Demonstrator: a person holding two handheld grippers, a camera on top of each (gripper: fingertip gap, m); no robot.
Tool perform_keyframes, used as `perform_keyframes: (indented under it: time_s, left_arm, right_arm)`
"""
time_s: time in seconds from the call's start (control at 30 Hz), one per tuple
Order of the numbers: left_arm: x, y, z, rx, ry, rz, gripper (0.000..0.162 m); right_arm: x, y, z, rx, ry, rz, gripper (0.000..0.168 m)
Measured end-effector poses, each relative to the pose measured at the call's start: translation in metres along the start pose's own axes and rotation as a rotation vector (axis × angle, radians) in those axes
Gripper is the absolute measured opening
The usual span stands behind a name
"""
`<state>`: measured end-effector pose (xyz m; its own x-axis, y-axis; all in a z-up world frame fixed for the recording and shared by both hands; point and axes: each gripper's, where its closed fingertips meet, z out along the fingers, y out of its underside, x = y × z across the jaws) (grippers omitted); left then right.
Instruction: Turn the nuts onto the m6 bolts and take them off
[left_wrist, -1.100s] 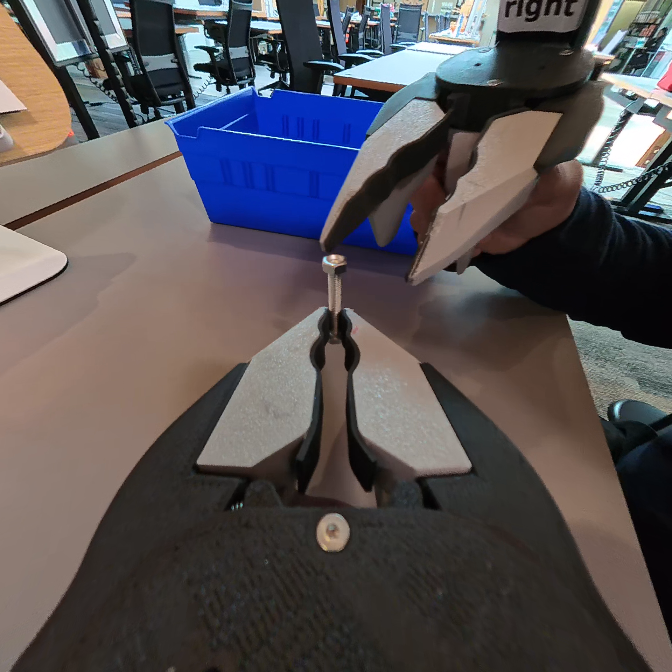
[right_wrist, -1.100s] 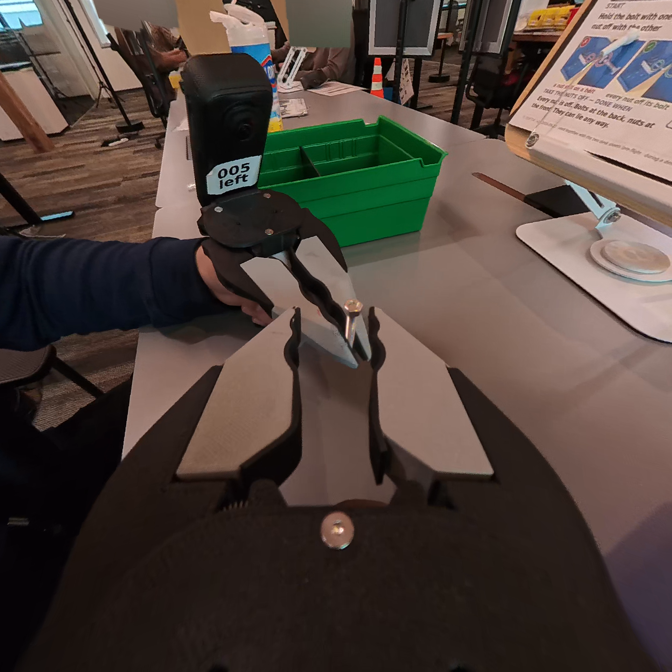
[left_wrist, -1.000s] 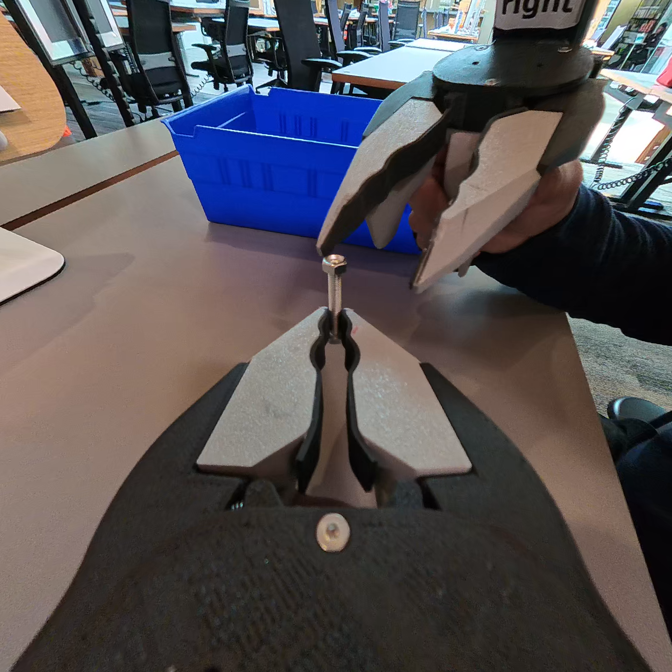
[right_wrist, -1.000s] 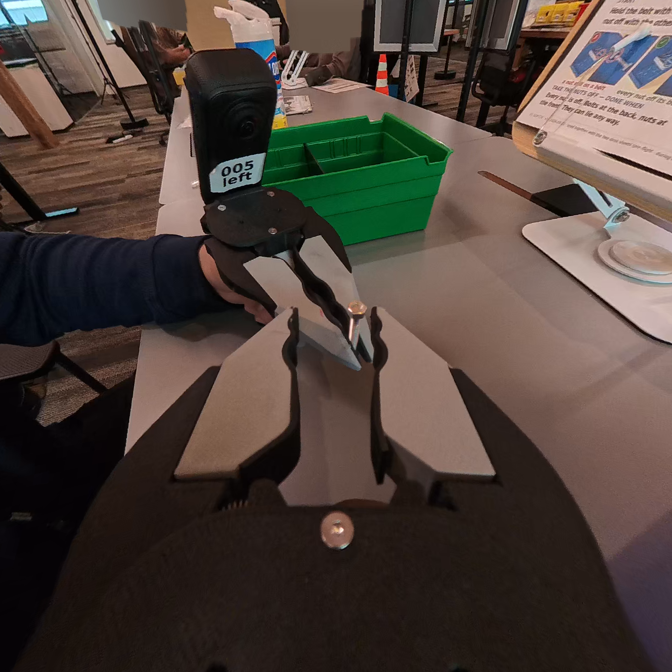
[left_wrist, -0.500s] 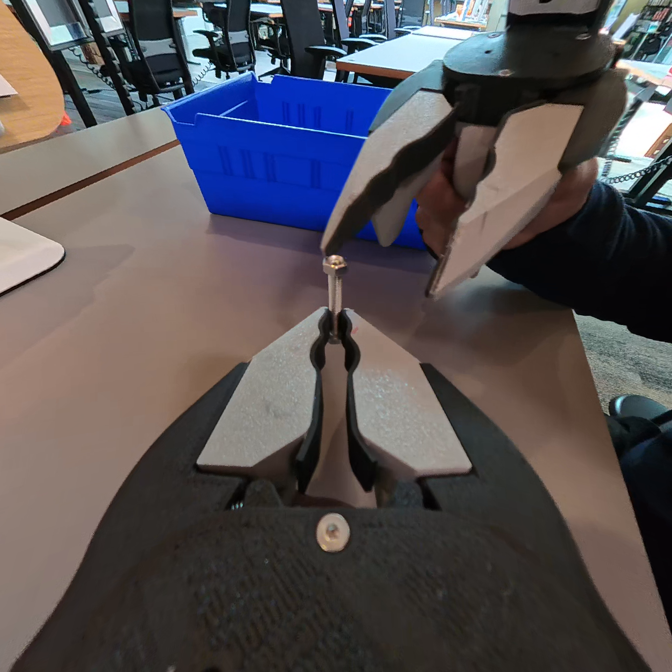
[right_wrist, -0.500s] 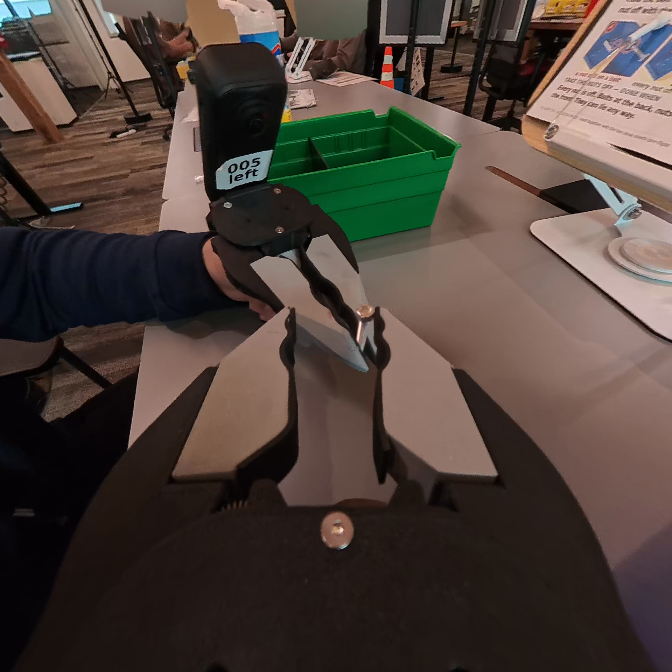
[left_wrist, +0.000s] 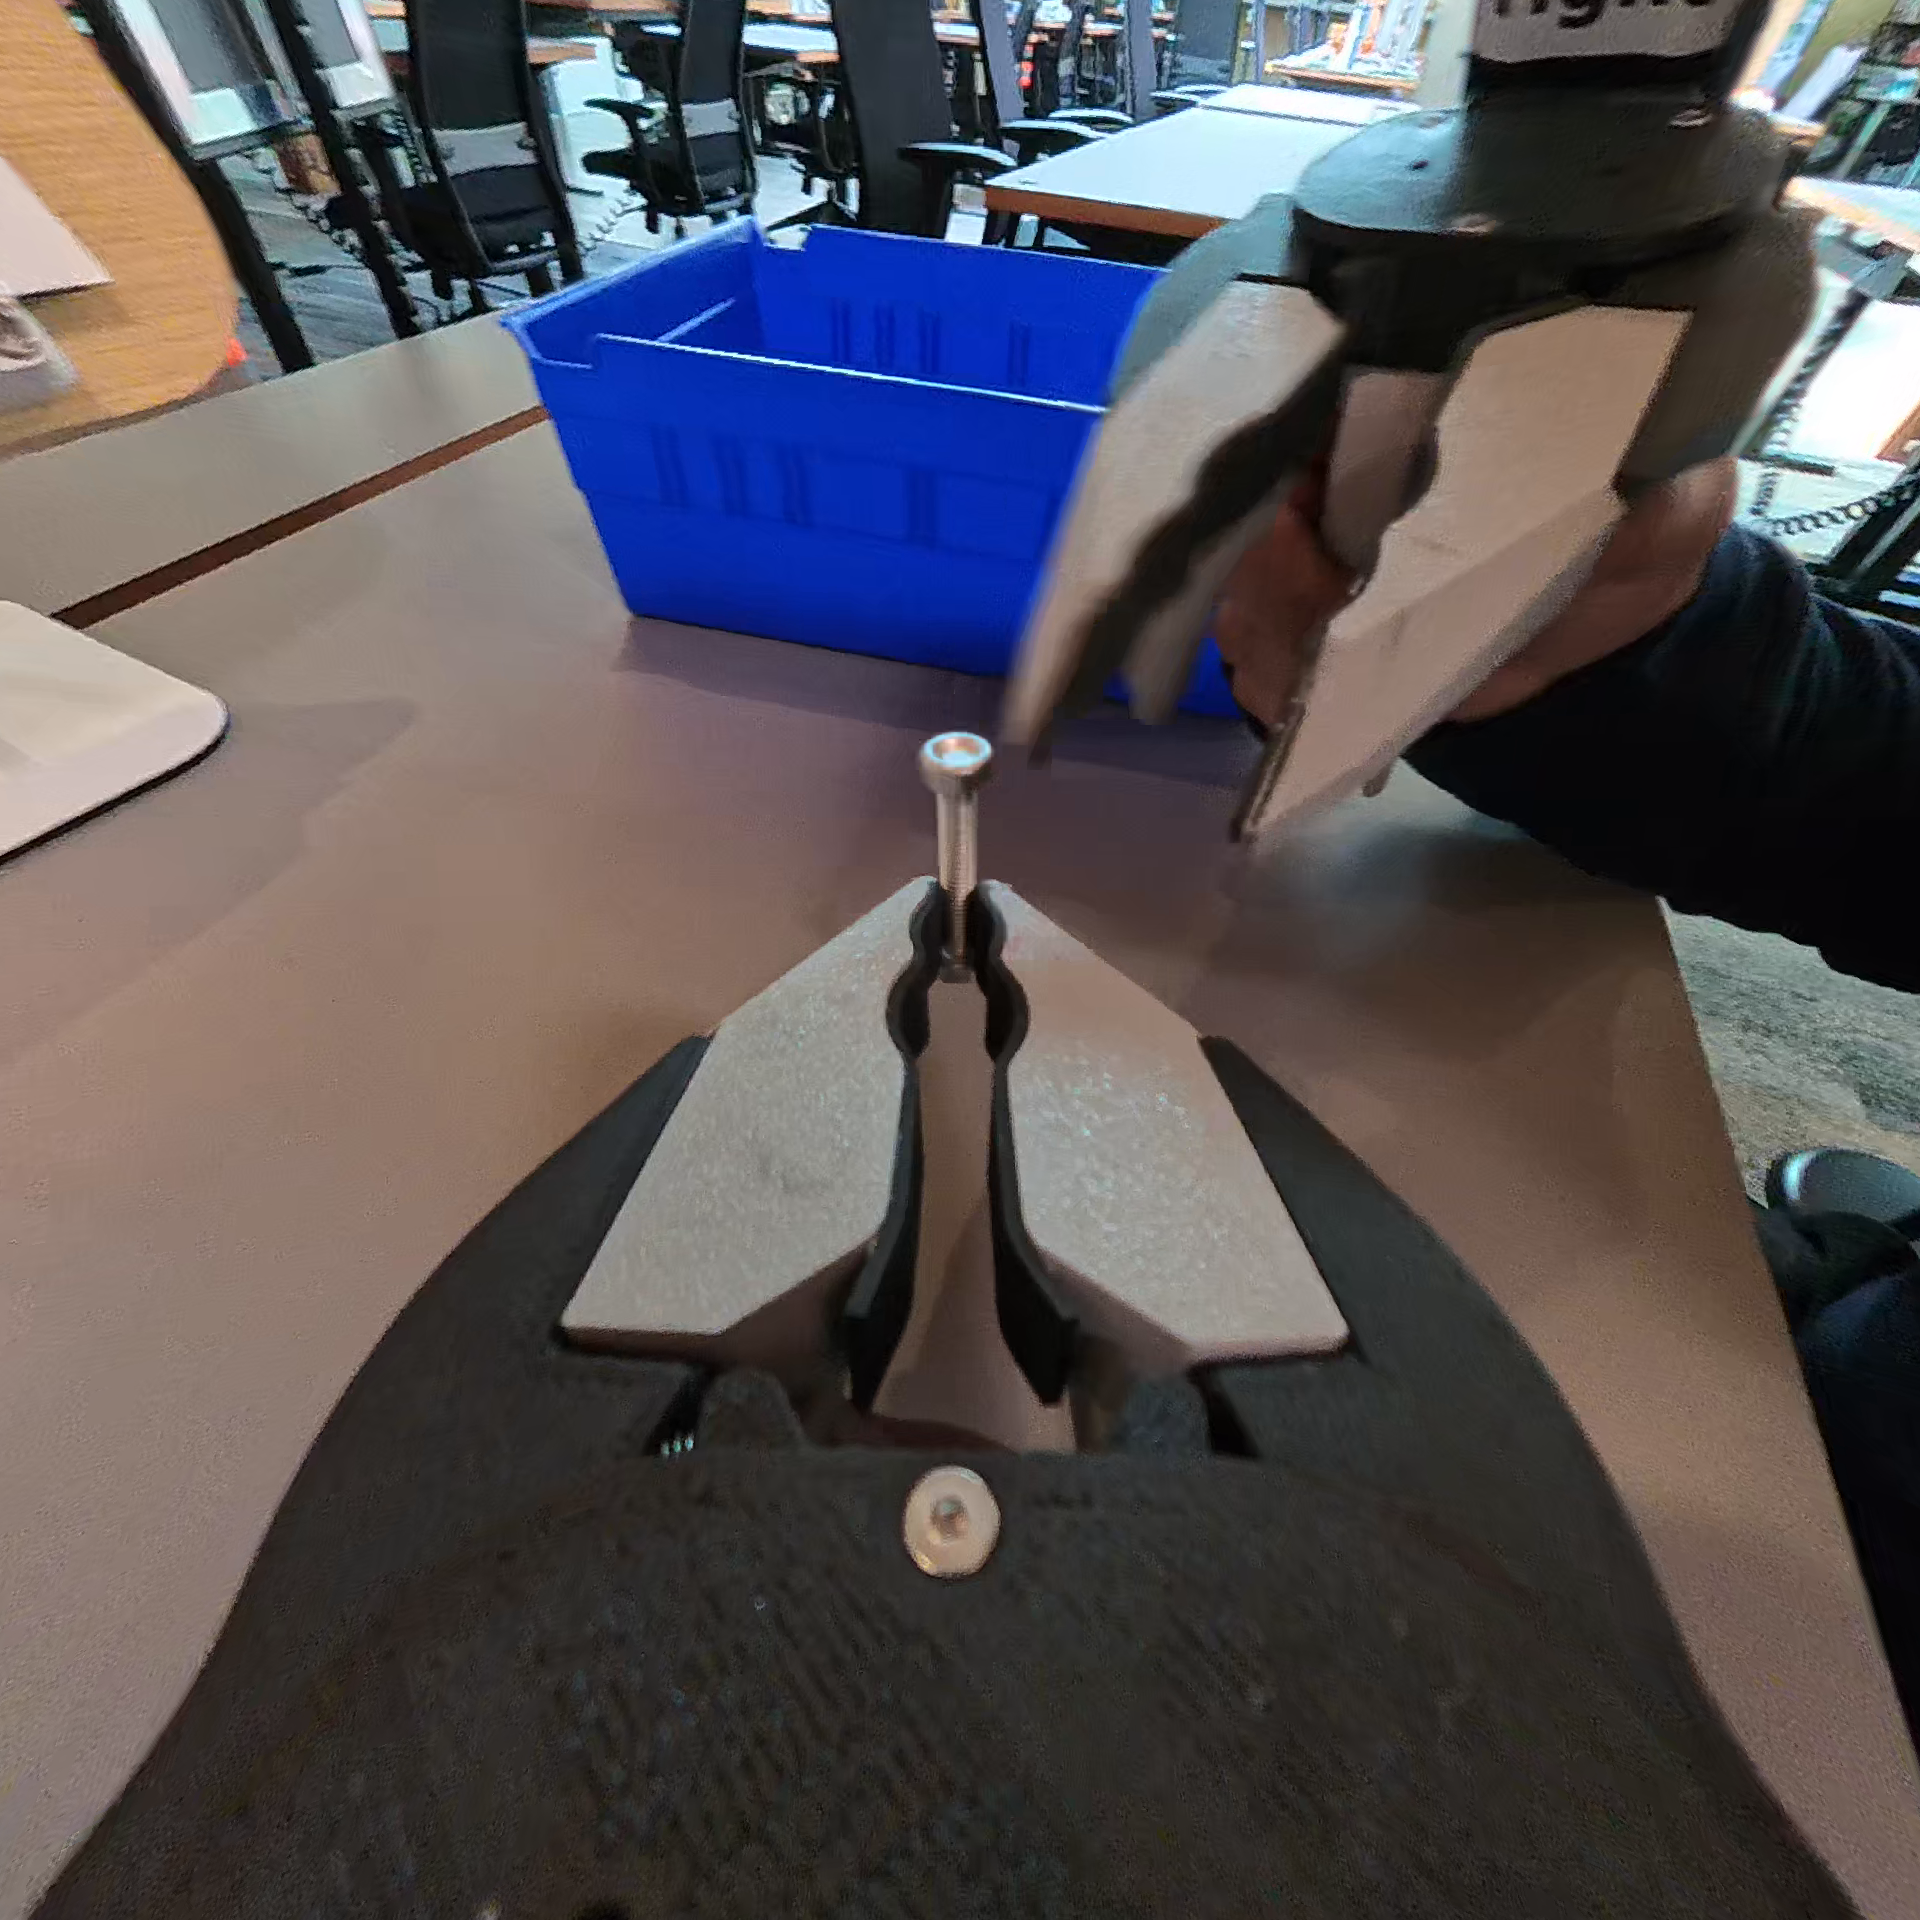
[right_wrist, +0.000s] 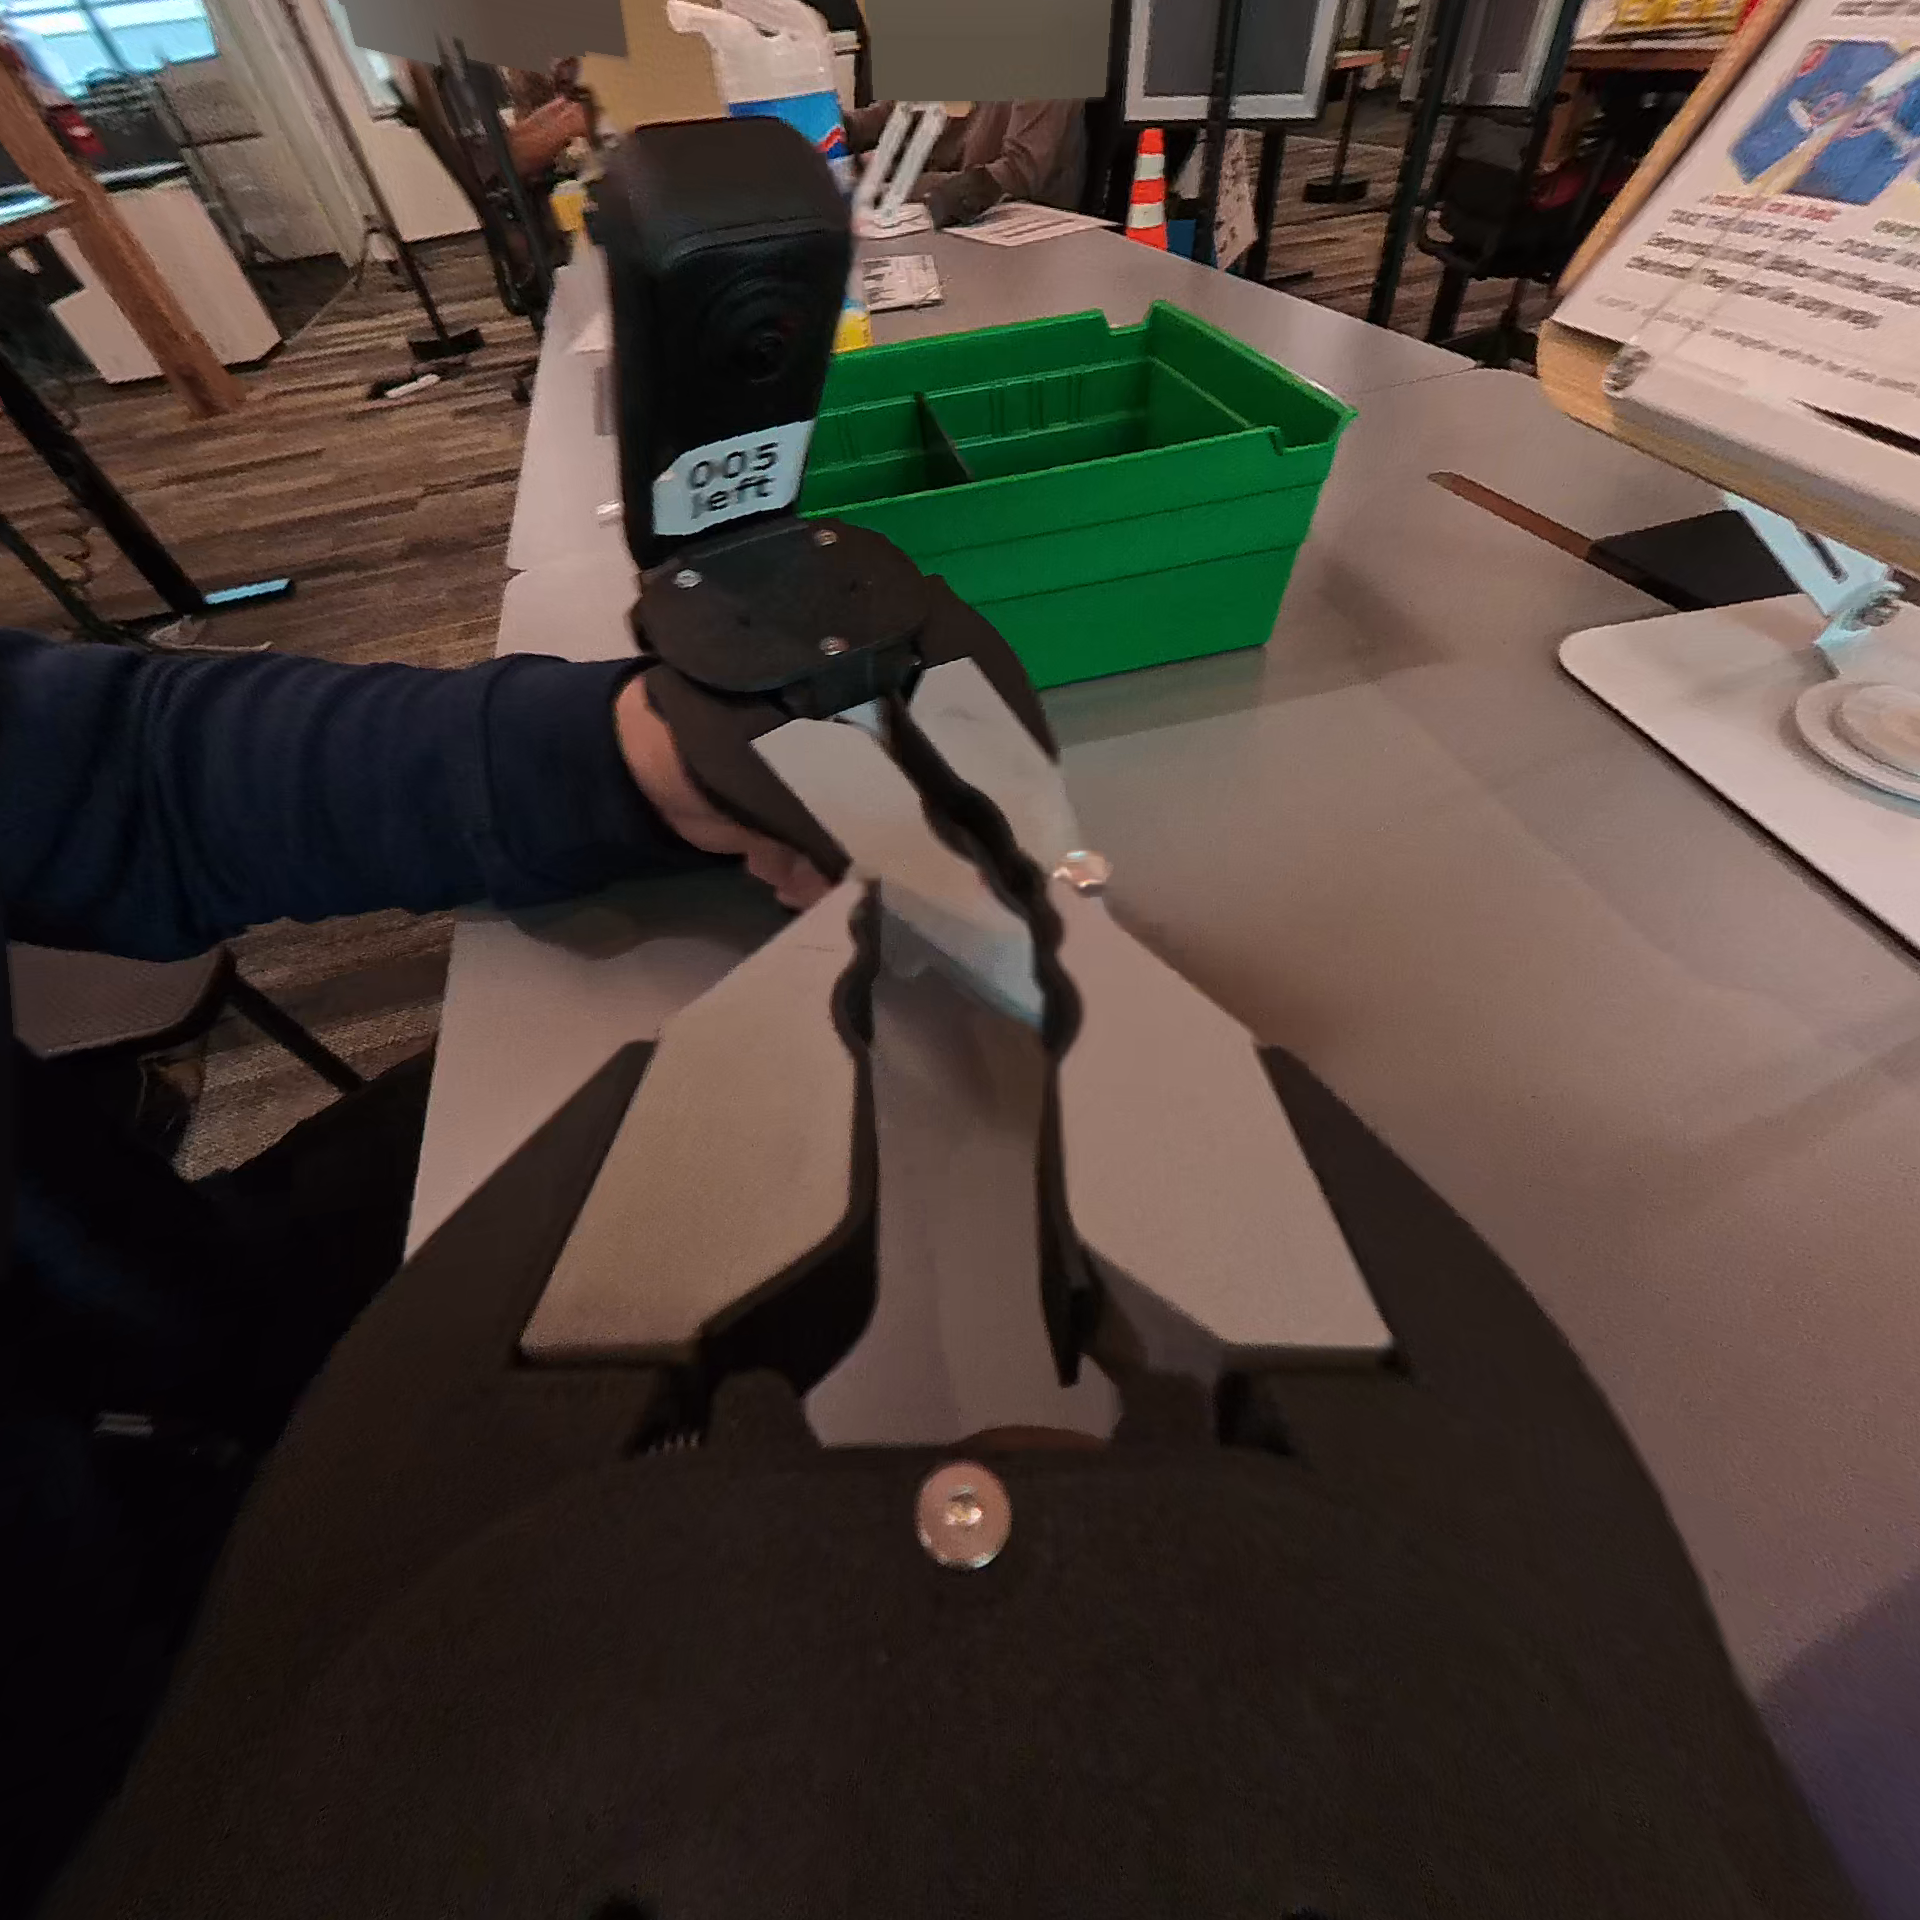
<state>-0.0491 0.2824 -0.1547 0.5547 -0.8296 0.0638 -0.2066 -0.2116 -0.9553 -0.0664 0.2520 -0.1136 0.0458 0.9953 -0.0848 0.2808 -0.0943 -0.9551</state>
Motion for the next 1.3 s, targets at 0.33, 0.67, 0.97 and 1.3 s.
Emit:
perform_keyframes:
  time_s: [0.33, 0.67, 0.97, 1.3]
  left_arm:
    - [0.005, 0.000, 0.001, 0.002, 0.028, -0.004, 0.002]
    - [-0.001, -0.004, -0.003, 0.021, 0.011, -0.034, 0.002]
    - [-0.004, 0.001, -0.001, -0.016, -0.027, -0.010, 0.002]
    - [0.013, -0.001, 0.001, -0.015, 0.046, 0.028, 0.002]
  right_arm:
    - [0.015, 0.001, -0.001, 0.002, 0.072, 0.025, 0.034]
    - [-0.001, 0.001, 0.001, -0.009, 0.016, -0.037, 0.025]
    - [0.000, 0.009, 0.004, -0.053, 0.013, -0.038, 0.022]
    - [0.003, 0.002, 0.005, 0.010, -0.015, 0.063, 0.056]
